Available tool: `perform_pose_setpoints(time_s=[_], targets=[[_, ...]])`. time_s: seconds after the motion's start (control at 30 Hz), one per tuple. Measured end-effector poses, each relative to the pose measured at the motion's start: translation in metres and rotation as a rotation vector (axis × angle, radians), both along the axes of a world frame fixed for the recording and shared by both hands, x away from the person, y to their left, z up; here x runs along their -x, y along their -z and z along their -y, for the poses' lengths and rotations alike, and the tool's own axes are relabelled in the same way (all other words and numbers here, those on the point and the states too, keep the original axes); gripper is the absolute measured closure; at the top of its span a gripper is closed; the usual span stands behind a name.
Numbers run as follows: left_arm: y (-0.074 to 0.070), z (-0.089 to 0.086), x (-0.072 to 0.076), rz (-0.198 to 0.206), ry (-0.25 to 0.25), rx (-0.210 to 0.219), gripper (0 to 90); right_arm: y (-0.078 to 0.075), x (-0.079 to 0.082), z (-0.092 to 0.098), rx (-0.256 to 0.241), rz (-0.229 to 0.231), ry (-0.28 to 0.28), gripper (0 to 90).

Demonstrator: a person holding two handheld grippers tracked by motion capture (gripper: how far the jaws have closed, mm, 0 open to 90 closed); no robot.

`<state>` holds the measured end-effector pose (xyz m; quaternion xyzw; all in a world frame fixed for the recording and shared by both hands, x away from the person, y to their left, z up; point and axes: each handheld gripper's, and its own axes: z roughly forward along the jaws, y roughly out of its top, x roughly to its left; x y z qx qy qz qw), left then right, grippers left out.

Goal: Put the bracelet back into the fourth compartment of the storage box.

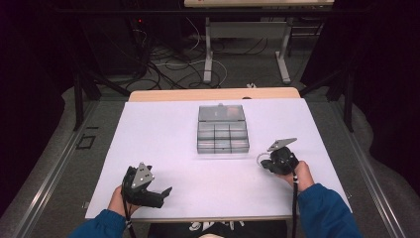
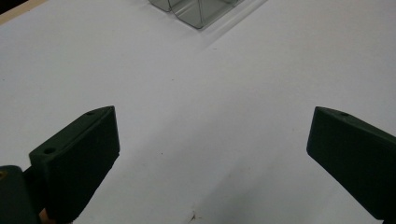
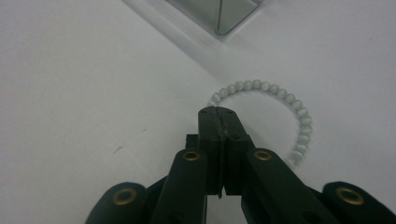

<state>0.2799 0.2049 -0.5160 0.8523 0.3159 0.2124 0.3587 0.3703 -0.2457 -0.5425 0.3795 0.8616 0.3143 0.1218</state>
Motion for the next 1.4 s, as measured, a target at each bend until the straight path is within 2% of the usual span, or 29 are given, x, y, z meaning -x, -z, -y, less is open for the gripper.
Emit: perform_pose_setpoints(time_s=[0.07,0.17,0.33,0.37,0.4,0.57,0.7,0.9,1.2,1.4], targets=[[0.0,0.0,0.0,-0.002,0.0,0.0,2.4,0.002,-0.002,0.001,0.001,-0.005,-0.012,84.6],[0.0,0.0,0.0,-0.002,0.001,0.0,2.4,0.005,-0.003,0.001,0.008,-0.036,0.006,83.6],[0.0,0.0,0.0,-0.001,0.0,0.0,2.4,0.007,-0.006,0.006,-0.043,-0.081,0.019,82.7],[0.0,0.0,0.0,-0.001,0.001,-0.002,2.4,0.007,-0.005,0.006,-0.032,-0.06,-0.013,82.7],[0.0,0.0,0.0,-0.002,0.002,-0.001,2.4,0.007,-0.004,0.004,-0.01,-0.036,-0.02,82.9],[0.001,0.001,0.001,-0.008,-0.002,0.012,2.4,0.005,-0.002,-0.003,0.039,-0.025,0.006,85.6],[0.0,0.0,0.0,0.0,0.0,0.004,2.4,0.005,-0.002,-0.001,0.01,-0.04,0.025,85.6],[0.001,0.0,0.0,0.003,-0.003,0.008,2.5,0.0,-0.002,0.004,-0.032,-0.03,0.031,85.6],[0.0,0.0,0.0,0.001,-0.002,0.01,2.5,-0.012,0.0,0.011,-0.075,0.037,0.053,85.6],[0.0,0.0,0.0,-0.001,-0.002,0.012,2.5,-0.023,0.003,0.017,-0.126,0.085,0.08,85.6]])
